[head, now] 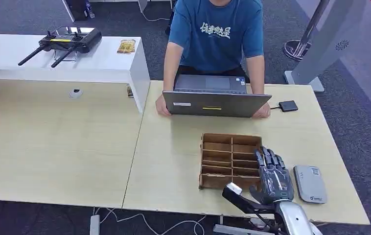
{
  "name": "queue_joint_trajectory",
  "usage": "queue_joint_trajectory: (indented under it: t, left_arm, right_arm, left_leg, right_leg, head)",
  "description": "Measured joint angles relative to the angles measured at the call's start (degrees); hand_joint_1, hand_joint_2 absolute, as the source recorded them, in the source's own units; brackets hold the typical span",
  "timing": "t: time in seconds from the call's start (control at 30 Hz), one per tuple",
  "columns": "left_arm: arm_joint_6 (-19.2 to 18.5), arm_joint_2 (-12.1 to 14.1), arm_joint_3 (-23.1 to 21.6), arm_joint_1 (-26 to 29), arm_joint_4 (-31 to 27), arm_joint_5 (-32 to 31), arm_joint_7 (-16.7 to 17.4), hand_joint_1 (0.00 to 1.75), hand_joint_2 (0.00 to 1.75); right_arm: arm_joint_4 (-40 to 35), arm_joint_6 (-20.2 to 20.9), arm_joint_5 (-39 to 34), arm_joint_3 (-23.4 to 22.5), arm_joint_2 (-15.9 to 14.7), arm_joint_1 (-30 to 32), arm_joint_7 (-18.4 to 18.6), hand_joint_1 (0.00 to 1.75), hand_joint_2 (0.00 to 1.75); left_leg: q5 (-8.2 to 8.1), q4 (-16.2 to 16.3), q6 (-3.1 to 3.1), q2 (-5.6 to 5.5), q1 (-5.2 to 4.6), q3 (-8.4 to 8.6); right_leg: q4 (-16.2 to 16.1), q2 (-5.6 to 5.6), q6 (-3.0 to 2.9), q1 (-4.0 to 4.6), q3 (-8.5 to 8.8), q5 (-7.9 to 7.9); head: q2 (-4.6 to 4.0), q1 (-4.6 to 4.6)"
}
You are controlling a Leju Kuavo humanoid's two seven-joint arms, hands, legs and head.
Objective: Pass the card to the sensor for recognition and then transmit it.
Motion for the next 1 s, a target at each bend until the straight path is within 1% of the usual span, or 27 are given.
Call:
queue_joint_trajectory:
  t: [0.13,0.4,0.63,1.0]
  left_arm:
    - [-0.04,0.0,0.09,0.01,0.0,-0.09,0.0,0.0,0.0]
    - [-0.15,0.0,0.39,0.02,-0.07,-0.35,0.0,0.0,0.0]
    - [-0.33,0.0,0.68,0.1,-0.13,-0.85,0.0,0.0,0.0]
    - [-0.48,-0.04,1.33,0.07,-0.15,-1.42,-0.09,0.0,0.0]
  right_arm:
    - [-0.13,-0.02,-0.02,-0.11,-0.18,0.34,0.61,0.0,1.75]
    - [-3.06,-0.04,-0.17,-1.73,-2.03,2.23,1.18,0.0,1.75]
    - [-4.61,1.18,-1.14,-2.1,-2.69,2.75,-0.13,0.0,1.75]
    - [-4.35,2.19,-2.45,-1.82,-2.8,1.97,-1.29,0.0,1.75]
  left_leg:
    - [0.0,0.0,0.0,0.0,0.0,0.0]
    - [0.0,0.0,0.0,0.0,-0.01,0.0]
    - [0.0,0.0,0.0,0.0,0.0,0.01]
    - [0.0,0.0,0.0,0.0,0.0,0.0]
  right_leg:
    - [0.0,0.0,0.0,0.0,0.0,0.0]
    - [-0.01,0.02,0.0,-0.01,0.0,0.0]
    - [0.0,0.02,0.0,0.0,0.0,0.0]
    - [0.0,0.01,0.0,0.0,0.01,0.0]
  head:
    - [0.0,0.0]
    - [0.0,0.0]
    - [0.0,0.0]
    - [0.0,-0.02]
